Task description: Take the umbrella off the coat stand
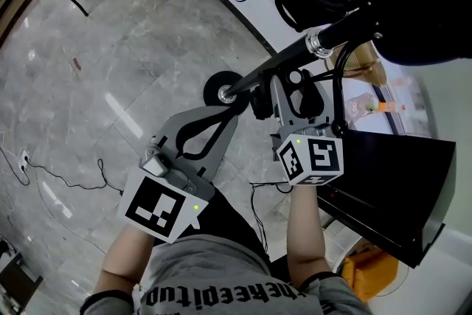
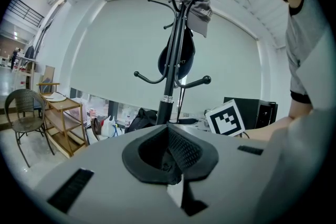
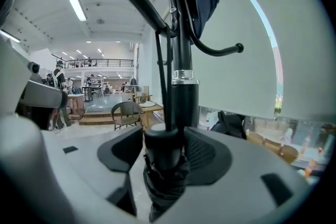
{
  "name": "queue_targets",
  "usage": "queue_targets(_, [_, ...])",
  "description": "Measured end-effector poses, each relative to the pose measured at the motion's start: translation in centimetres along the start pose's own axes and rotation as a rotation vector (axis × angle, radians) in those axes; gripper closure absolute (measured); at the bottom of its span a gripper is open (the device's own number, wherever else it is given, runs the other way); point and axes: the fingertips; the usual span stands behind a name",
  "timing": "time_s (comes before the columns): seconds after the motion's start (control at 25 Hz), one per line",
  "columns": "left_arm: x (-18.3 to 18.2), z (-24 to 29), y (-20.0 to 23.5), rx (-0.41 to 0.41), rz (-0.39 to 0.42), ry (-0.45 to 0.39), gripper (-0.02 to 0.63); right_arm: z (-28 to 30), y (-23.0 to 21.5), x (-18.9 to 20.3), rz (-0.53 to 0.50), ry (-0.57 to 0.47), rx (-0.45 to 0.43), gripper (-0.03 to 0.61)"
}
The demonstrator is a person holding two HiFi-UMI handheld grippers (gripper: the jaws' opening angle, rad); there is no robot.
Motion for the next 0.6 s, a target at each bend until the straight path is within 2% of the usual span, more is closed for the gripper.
queue_targets(0.08, [0.07,0.00,0.16,-0.001,-0.002,0.001,0.598,0.32,-0.30,0.20,0.007,0.009,0.013,0.324])
queue_targets(0.6, [0.17,-0.05,0.86,-0.007,-0.013,0.006,0.598,0.71,-0.63,0.61,0.073,0.027,0.068,0.337])
Point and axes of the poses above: the fingertips, and each gripper's own axes: z forward along the fingers, y to its left, x out of its underside, and after that the axes turned 10 degrees about -x, right-handed
